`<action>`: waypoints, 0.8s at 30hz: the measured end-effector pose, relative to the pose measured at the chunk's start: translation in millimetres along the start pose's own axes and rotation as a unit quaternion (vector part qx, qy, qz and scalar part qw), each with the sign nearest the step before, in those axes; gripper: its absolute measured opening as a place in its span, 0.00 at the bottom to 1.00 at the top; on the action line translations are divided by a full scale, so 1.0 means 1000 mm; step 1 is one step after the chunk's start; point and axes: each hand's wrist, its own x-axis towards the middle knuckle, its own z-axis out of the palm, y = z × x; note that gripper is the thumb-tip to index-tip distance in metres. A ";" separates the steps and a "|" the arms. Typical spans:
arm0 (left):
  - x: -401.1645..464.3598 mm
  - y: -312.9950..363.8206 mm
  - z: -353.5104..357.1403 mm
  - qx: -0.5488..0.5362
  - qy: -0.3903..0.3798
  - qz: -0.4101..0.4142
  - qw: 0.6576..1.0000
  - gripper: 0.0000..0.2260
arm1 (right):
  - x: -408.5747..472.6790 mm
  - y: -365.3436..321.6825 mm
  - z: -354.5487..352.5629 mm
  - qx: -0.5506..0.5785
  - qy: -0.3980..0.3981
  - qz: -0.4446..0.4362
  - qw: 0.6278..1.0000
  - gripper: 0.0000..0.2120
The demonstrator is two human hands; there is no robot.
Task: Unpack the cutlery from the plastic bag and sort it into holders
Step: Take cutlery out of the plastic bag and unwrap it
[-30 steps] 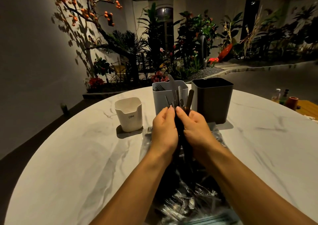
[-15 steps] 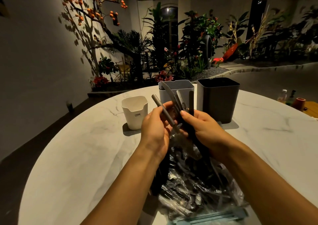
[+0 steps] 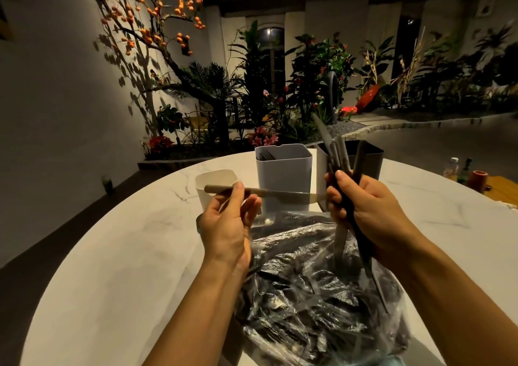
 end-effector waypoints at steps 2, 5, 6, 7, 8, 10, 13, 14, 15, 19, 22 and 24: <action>-0.001 0.001 -0.001 -0.028 -0.013 -0.010 0.999 0.02 | 0.001 0.001 -0.002 -0.003 0.039 -0.004 0.999 0.13; -0.005 -0.002 -0.001 -0.025 -0.062 -0.041 0.997 0.03 | 0.001 0.003 -0.003 0.000 0.045 0.014 0.999 0.13; -0.007 -0.005 0.001 -0.022 -0.087 -0.054 0.995 0.03 | 0.001 0.005 -0.001 -0.008 0.034 0.020 0.999 0.13; -0.010 -0.008 0.002 -0.015 -0.114 -0.063 0.991 0.03 | 0.001 0.007 0.002 -0.022 0.022 0.024 0.999 0.13; -0.013 -0.012 0.003 0.008 -0.139 -0.067 0.988 0.04 | 0.001 0.009 0.005 -0.037 0.009 0.024 0.999 0.12; -0.020 -0.018 0.005 0.114 -0.179 -0.043 0.976 0.04 | 0.001 0.013 0.010 -0.062 -0.012 0.013 0.998 0.11; -0.025 -0.024 0.005 0.306 -0.237 0.037 0.922 0.03 | -0.001 0.015 0.013 -0.091 -0.027 -0.016 0.995 0.12; -0.025 -0.024 0.005 0.345 -0.256 0.052 0.902 0.03 | -0.001 0.015 0.013 -0.090 -0.036 -0.022 0.995 0.13; -0.024 -0.025 0.005 0.369 -0.266 0.054 0.889 0.04 | -0.002 0.015 0.014 -0.085 -0.051 -0.025 0.995 0.12; -0.017 -0.020 0.014 0.326 -0.211 -0.019 0.921 0.10 | -0.004 0.019 0.016 -0.113 -0.117 -0.021 0.986 0.11; -0.011 -0.008 0.017 0.199 -0.204 -0.045 0.958 0.24 | -0.005 0.022 0.017 -0.130 -0.160 -0.023 0.978 0.09; -0.009 -0.004 0.018 0.169 -0.207 -0.043 0.963 0.26 | -0.005 0.020 0.019 -0.130 -0.187 -0.025 0.973 0.09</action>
